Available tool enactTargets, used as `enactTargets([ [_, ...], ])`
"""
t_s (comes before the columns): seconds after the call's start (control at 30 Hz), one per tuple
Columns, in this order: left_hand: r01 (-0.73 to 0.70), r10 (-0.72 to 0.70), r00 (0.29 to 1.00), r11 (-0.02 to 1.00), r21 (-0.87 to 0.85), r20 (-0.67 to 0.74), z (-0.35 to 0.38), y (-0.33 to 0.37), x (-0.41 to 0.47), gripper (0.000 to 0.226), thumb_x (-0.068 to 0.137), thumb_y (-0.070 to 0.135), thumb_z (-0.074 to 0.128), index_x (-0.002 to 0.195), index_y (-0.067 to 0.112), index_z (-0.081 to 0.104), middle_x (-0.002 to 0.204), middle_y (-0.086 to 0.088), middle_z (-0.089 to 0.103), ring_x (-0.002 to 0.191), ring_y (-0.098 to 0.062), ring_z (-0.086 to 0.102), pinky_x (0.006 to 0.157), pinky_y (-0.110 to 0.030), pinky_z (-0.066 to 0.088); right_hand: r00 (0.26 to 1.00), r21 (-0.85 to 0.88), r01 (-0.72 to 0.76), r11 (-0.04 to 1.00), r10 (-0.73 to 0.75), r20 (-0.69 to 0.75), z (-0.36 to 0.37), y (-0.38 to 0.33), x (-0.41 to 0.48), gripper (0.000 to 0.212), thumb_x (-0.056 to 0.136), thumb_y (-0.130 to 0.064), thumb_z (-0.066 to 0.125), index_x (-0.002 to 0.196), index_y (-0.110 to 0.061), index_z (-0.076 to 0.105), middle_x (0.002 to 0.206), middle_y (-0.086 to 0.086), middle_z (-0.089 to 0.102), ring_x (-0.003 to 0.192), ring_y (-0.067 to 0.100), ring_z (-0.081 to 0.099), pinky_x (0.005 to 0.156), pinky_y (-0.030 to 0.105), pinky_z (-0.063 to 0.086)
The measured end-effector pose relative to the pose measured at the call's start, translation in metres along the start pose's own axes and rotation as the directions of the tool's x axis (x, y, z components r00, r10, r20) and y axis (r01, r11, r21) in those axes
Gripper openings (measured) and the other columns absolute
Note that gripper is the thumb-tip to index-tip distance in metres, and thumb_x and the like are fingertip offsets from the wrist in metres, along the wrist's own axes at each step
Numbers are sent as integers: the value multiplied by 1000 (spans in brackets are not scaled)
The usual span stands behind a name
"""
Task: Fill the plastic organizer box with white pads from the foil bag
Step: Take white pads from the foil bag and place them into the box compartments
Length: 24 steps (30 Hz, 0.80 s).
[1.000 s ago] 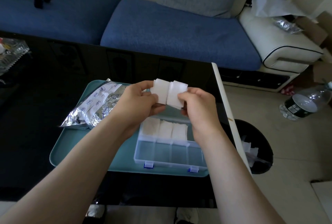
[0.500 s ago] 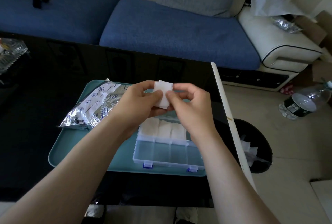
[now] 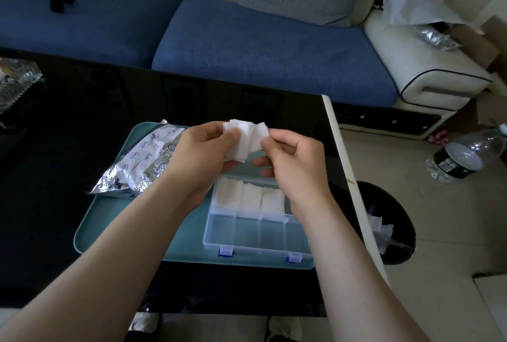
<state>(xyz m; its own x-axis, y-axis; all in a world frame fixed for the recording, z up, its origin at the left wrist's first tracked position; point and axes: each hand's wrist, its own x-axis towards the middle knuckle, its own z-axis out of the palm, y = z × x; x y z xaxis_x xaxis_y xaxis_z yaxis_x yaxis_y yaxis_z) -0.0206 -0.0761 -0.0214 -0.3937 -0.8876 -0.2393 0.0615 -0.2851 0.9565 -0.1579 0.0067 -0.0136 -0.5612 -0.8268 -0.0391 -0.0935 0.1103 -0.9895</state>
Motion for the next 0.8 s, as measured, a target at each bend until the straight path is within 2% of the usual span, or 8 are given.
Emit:
enactTargets([
  [0.17, 100, -100, 995, 995, -15, -25, 0, 2, 0, 14, 108, 13, 56, 113, 7, 67, 119, -22, 71, 107, -35, 76, 89, -49, 64, 960, -180, 190, 965, -222, -174, -3, 7, 7, 28, 107, -18, 57, 120, -33, 76, 111, -14, 73, 100, 8, 70, 79, 29, 62],
  [0.3, 170, -168, 985, 985, -34, 41, 5, 8, -6, 22, 111, 14, 46, 122, 4, 63, 122, -25, 70, 104, -39, 76, 78, -44, 66, 949, -218, 289, 932, -308, -59, -2, 3, 4, 23, 104, -16, 64, 123, -23, 75, 103, -11, 74, 95, 4, 70, 76, 18, 56],
  [0.4, 248, -240, 967, 962, -111, 83, 9, 12, -9, 32, 110, 15, 41, 125, 0, 65, 120, -28, 72, 110, -43, 73, 85, -51, 65, 942, -239, 325, 915, -335, 0, 5, 4, 2, 19, 100, -15, 72, 117, -18, 76, 97, -9, 76, 89, 6, 72, 71, 22, 59],
  [0.5, 253, -230, 954, 962, -106, 191, 10, 12, -9, 38, 104, 7, 37, 130, -2, 63, 123, -22, 74, 113, -33, 74, 93, -52, 62, 919, -345, 377, 859, -392, 28, 7, 7, 1, 18, 94, -14, 78, 112, -19, 78, 101, -9, 73, 89, 4, 69, 75, 21, 59],
  [0.57, 202, -196, 954, 979, -6, 226, 9, 10, -11, 40, 100, -3, 35, 126, -3, 65, 117, -20, 76, 107, -25, 76, 89, -43, 64, 916, -450, 380, 808, -398, 58, 6, 8, -1, 31, 91, -15, 79, 121, -22, 75, 114, -6, 65, 97, 1, 62, 84, 17, 54],
  [0.67, 163, -176, 964, 983, 79, 200, 8, 8, -12, 39, 95, -10, 36, 116, -5, 68, 104, -23, 76, 93, -28, 75, 81, -39, 63, 914, -496, 405, 768, -351, 203, 5, 8, -6, 72, 81, -30, 82, 148, -26, 56, 140, -5, 49, 125, 8, 46, 103, 15, 40],
  [0.73, 137, -167, 967, 977, 160, 192, 8, 9, -14, 36, 96, -7, 38, 109, 1, 70, 92, -15, 75, 83, -24, 71, 75, -37, 59, 895, -539, 442, 717, -314, 316, 8, 10, -7, 92, 72, -37, 83, 156, -26, 47, 153, -2, 44, 139, 18, 41, 114, 30, 37],
  [0.8, 122, -162, 969, 970, 209, 187, 8, 10, -15, 32, 97, -3, 39, 105, 5, 69, 88, -12, 73, 77, -20, 70, 76, -39, 57, 886, -565, 457, 687, -293, 360, 10, 12, -8, 92, 73, -32, 85, 157, -22, 48, 154, 0, 51, 141, 21, 46, 116, 43, 42],
])
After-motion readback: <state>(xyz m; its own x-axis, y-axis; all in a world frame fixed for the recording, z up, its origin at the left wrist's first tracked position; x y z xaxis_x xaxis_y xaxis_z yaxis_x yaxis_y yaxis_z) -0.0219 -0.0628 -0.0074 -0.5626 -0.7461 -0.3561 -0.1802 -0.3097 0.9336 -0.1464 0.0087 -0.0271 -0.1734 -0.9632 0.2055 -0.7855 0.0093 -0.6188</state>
